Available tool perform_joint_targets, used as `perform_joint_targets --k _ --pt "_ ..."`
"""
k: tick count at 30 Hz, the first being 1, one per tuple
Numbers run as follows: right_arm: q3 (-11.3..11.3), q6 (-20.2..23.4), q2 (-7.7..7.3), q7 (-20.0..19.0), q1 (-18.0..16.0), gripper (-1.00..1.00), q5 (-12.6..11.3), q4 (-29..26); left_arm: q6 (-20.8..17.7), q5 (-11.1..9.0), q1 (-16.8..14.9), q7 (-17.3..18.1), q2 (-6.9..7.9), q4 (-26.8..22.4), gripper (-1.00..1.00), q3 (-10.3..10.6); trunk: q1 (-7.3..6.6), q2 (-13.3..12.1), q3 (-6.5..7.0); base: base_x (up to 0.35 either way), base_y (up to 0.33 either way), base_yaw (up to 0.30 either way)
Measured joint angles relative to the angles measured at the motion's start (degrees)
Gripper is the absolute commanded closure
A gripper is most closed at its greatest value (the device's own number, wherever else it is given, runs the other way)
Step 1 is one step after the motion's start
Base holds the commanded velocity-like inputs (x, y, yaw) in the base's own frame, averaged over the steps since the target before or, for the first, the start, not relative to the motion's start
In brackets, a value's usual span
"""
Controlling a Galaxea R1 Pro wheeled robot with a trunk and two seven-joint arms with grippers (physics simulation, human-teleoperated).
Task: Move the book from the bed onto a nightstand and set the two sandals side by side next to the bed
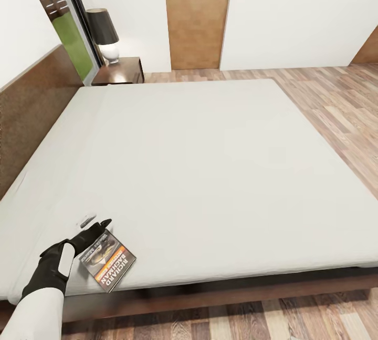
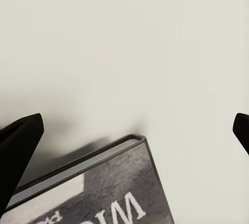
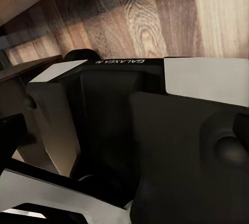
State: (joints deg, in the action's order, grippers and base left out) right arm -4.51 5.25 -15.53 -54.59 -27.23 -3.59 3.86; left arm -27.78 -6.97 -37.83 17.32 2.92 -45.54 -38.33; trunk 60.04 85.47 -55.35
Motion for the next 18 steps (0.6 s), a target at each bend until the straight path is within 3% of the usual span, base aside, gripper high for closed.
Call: perform_joint_targets --k 18 --pt "0.0 0.0 0.03 0.03 -0.01 -1.0 0.0 0.0 0.04 -0.06 0.04 0.02 0.0 0.0 -1.0 0.0 0.0 0.0 0.0 -0.058 0.0 0.0"
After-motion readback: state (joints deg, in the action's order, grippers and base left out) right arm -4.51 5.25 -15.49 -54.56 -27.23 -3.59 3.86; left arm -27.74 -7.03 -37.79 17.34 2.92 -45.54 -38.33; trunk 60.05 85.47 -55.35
